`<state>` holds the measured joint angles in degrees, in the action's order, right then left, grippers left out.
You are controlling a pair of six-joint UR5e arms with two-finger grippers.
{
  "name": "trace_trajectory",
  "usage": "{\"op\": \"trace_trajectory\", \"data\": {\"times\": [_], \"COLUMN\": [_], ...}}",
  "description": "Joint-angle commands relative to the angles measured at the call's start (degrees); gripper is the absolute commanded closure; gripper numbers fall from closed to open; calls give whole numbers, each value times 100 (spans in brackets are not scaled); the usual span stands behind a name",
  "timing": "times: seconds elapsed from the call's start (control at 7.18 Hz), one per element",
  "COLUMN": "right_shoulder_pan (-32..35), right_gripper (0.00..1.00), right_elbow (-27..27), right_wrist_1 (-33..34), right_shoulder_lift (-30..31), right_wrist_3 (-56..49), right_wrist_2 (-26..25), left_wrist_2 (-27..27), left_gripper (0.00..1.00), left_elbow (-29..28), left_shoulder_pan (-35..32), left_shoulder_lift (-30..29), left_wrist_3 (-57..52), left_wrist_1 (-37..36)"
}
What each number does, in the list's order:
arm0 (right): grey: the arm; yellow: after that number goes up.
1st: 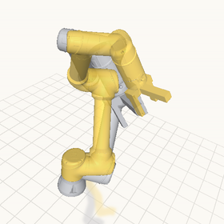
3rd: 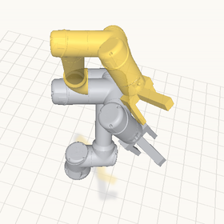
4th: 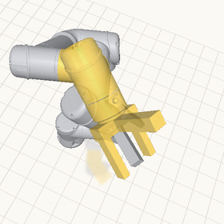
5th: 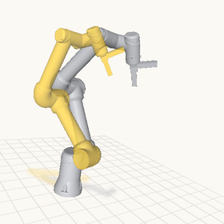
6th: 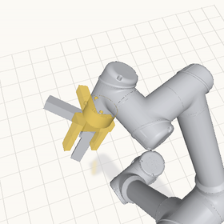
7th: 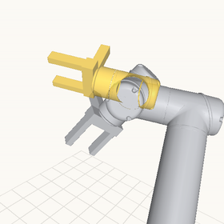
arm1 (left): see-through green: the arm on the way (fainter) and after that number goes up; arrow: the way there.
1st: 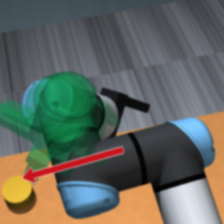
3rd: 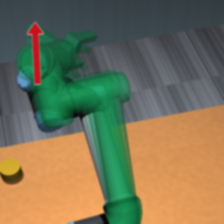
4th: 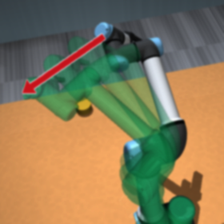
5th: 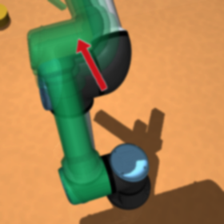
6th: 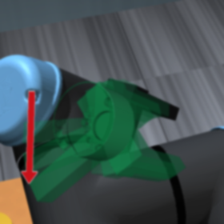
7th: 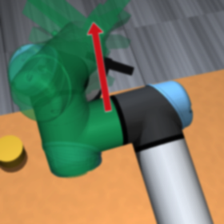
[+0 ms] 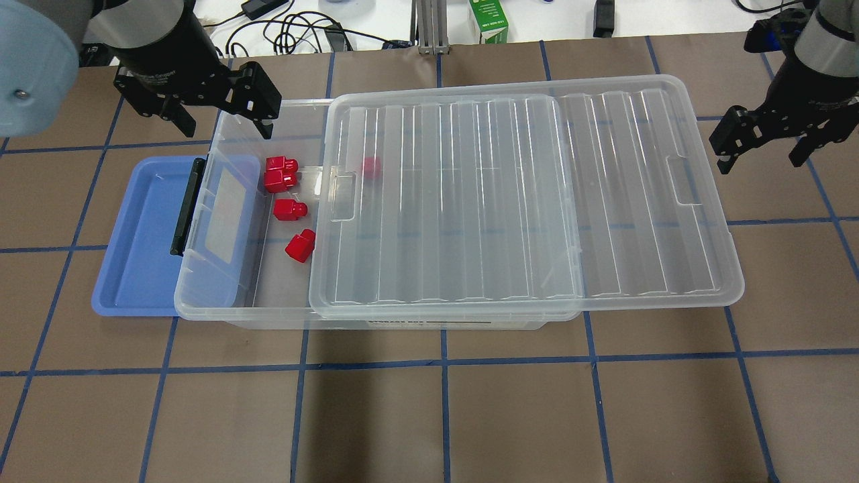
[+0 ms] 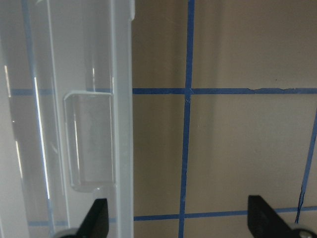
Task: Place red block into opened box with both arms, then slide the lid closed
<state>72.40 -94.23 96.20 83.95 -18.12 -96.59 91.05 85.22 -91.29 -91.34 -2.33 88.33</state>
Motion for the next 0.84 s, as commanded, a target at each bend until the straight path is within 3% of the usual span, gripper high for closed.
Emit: {"op": "trace_trajectory", "data": {"times": [0.0, 0.42, 0.7], "right_shoulder_pan": [-120, -446, -428], "right_gripper": [0, 0, 0], "right_elbow": [-25, -165, -437], "right_wrist_1": [344, 338, 451], "right_shoulder_lift": [-377, -441, -432], "right_wrist_3": [-95, -430, -421], "right_wrist_2": [-9, 87, 516], "left_wrist_2": [-43, -79, -78], "left_gripper": [0, 0, 0], "left_elbow": [29, 21, 29], "left_shoulder_pan": [50, 121, 129], "left_shoulder_lift": [36, 46, 54], "left_wrist_3": [-4, -31, -31], "left_wrist_1": [-9, -17, -17]}}
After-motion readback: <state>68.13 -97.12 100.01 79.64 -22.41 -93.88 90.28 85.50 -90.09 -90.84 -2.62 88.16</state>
